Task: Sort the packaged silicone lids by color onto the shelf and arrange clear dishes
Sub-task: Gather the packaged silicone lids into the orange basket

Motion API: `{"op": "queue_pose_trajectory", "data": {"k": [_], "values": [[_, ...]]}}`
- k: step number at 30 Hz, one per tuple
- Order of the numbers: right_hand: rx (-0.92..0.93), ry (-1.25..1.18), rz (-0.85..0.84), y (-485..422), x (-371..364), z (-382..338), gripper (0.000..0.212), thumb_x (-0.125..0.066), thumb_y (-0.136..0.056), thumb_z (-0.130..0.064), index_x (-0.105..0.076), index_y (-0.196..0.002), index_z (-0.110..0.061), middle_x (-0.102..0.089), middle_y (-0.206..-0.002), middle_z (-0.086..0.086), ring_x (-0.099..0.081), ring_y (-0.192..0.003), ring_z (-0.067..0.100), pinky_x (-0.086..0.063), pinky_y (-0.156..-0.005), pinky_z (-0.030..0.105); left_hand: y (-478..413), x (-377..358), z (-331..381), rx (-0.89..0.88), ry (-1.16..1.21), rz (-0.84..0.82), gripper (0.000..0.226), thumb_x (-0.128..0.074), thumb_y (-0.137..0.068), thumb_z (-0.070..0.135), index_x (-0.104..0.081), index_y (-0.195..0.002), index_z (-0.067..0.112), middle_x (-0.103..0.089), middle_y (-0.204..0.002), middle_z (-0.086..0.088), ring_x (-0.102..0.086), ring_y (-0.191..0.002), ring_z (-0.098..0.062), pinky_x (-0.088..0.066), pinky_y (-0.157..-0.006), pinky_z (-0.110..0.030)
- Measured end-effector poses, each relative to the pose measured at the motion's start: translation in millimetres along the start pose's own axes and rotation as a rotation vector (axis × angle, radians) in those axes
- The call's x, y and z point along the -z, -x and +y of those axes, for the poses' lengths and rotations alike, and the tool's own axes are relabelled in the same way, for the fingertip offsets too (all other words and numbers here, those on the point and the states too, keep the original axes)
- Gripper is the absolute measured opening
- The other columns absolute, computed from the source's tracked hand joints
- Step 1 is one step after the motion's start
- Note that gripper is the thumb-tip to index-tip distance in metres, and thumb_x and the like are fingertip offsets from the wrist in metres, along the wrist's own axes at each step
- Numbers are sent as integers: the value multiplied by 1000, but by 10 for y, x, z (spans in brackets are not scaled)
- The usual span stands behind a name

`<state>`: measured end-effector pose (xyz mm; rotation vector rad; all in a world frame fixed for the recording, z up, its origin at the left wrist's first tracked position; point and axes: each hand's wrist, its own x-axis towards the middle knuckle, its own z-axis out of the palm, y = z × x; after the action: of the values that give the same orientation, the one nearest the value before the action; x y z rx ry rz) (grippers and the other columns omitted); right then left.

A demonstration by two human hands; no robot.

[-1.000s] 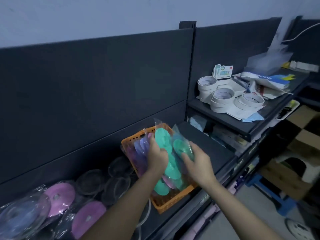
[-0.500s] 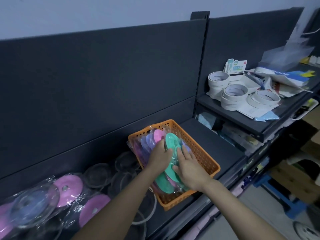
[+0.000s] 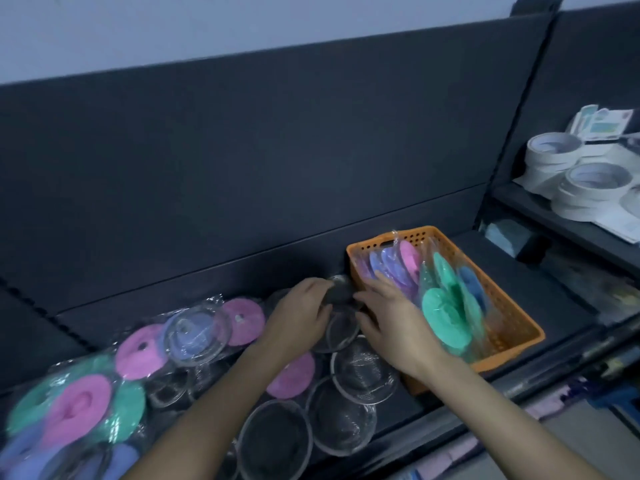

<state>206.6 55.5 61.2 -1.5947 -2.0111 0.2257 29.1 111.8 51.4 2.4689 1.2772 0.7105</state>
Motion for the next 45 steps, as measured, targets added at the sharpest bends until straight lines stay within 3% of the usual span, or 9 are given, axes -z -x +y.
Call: {"op": "queue_pose_trajectory", "data": {"k": [3, 8, 13, 19, 25, 32, 36, 41, 45], "values": [[85, 10, -53, -23, -235, -172, 14, -64, -76, -5, -70, -88, -5, -66, -104, 16, -59, -109, 34, -36, -98, 20, 314, 162, -258, 83, -5, 15, 36, -56, -87, 4, -58, -123, 3, -58, -123, -10, -54, -114, -23, -32, -95, -16], [188, 24, -326, -90, -644, -438, 25, -52, -85, -18, -64, -106, -12, -61, -114, 7, -59, -106, 26, -49, -90, 34, 807, 391, -637, 200, -56, 8, 29, -56, -82, 9, -65, -107, 0, -66, -108, -17, -63, -100, -31, -42, -89, -30], [70, 101, -572, -134, -1096, -665, 25, -51, -86, -26, -57, -101, -7, -57, -110, 14, -54, -103, 32, -41, -82, 32, 1186, 572, -916, 284, -83, 28, 28, -57, -84, 7, -66, -110, 3, -66, -112, -14, -62, -103, -29, -44, -90, -28], [-116, 261, -662, -136, -1477, -858, 59, -56, -80, -52, -44, -124, -15, -43, -133, 12, -38, -124, 37, -38, -101, 40, 1527, 776, -1073, 408, -76, 61, 29, -57, -87, 10, -64, -114, 5, -62, -118, -10, -55, -111, -26, -40, -93, -27], [-93, 308, -604, -225, -1450, -975, 35, -46, -77, -5, -51, -111, -13, -61, -114, 14, -60, -103, 34, -51, -82, 37, 1898, 996, -1250, 500, -57, 93, 29, -51, -85, 16, -66, -110, 12, -64, -113, -5, -57, -107, -23, -47, -89, -33], [-46, 269, -463, -393, -1174, -1401, 37, -45, -77, -4, -54, -110, -16, -66, -104, 12, -64, -93, 33, -53, -75, 38, 2336, 1264, -1481, 632, -52, 182, 32, -55, -89, 12, -61, -120, 8, -61, -124, -5, -53, -117, -21, -37, -96, -23], [89, 282, -371, -424, -1191, -1730, 44, -48, -83, -6, -51, -124, -22, -66, -110, 6, -64, -96, 26, -49, -75, 31, 2655, 1494, -1640, 716, -79, 194, 32, -56, -88, 11, -62, -119, 6, -62, -123, -8, -54, -116, -23, -36, -97, -21], [155, 226, -362, -381, -1346, -1969, 33, -48, -83, -7, -56, -112, -21, -68, -102, 3, -64, -88, 21, -41, -62, 26, 3189, 1722, -1971, 1022, -125, 205, 59, -65, -73, 44, -59, -122, 13, -58, -120, -8, -53, -115, -28, -44, -98, -34], [98, 84, -386, -339, -1422, -2101, 33, -50, -79, -2, -58, -108, -14, -67, -100, 9, -63, -86, 30, -51, -69, 38, 3322, 1694, -1997, 1061, -42, 186, 45, -71, -74, 17, -61, -118, 15, -57, -117, -8, -55, -111, -28, -45, -88, -29]]}}
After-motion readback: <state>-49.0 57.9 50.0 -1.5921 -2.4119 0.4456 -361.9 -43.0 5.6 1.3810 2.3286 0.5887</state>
